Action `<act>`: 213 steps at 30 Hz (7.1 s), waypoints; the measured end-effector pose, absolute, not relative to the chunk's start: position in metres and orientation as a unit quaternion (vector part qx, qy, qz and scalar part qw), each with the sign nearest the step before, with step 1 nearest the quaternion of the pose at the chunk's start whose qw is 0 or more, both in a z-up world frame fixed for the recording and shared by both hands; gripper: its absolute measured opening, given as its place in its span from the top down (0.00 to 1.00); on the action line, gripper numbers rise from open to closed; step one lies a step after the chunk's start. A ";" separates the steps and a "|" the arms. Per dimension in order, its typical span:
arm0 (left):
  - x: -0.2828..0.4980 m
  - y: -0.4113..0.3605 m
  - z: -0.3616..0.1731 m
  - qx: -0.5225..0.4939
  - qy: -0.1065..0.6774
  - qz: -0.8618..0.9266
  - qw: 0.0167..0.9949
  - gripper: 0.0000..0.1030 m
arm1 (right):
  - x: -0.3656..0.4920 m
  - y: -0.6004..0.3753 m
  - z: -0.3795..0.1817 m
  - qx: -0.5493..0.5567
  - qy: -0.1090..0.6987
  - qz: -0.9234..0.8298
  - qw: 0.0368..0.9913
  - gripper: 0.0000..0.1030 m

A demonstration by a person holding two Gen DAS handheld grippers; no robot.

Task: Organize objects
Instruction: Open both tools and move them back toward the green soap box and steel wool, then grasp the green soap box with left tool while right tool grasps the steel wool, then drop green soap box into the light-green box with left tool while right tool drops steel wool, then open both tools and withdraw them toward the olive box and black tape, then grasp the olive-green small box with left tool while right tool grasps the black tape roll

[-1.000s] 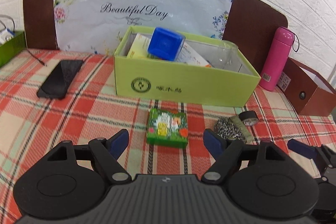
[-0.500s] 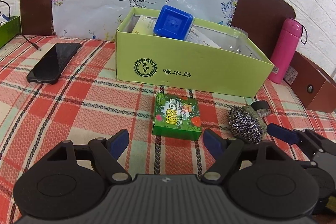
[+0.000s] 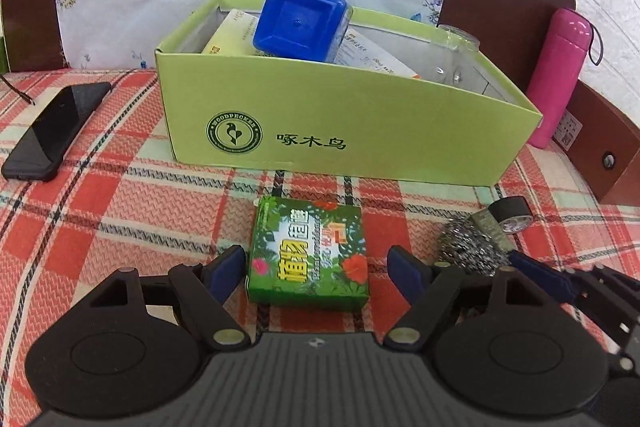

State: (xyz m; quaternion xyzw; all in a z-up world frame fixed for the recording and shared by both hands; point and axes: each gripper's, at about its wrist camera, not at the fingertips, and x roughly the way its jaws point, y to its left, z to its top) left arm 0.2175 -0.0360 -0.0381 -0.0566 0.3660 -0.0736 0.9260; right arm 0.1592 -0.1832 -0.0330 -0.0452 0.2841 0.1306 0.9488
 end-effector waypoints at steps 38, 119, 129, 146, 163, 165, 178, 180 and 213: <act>0.119 -0.034 -0.036 -0.009 0.394 -0.082 0.916 0.31 | 0.075 -0.188 -0.031 -0.043 0.347 0.159 0.923 0.50; 0.298 -0.087 0.076 -0.054 0.293 -0.125 0.947 0.24 | 0.243 -0.213 0.038 -0.079 0.198 0.101 0.972 0.02; 0.235 -0.087 0.079 -0.032 0.293 -0.108 0.950 0.22 | 0.188 -0.236 0.053 -0.066 0.200 0.093 0.973 0.00; 0.168 -0.079 0.031 -0.070 0.338 -0.108 0.932 0.22 | 0.111 -0.249 0.018 -0.051 0.245 0.085 0.965 0.00; 0.213 -0.141 -0.026 -0.106 0.384 -0.154 0.904 0.22 | 0.087 -0.274 -0.006 -0.047 0.271 0.057 0.960 0.00; 0.217 -0.144 -0.030 -0.094 0.389 -0.150 0.904 0.34 | 0.088 -0.275 -0.007 -0.048 0.272 0.060 0.959 0.00; 0.202 -0.095 -0.032 -0.100 0.398 -0.162 0.897 0.75 | 0.136 -0.265 -0.016 -0.120 0.272 0.119 0.947 0.11; 0.195 -0.088 -0.030 -0.095 0.396 -0.159 0.899 0.75 | 0.151 -0.264 -0.020 -0.126 0.272 0.135 0.944 0.16; 0.133 -0.045 -0.025 -0.076 0.396 -0.147 0.903 0.75 | 0.108 -0.238 -0.035 0.026 0.371 0.171 0.912 0.44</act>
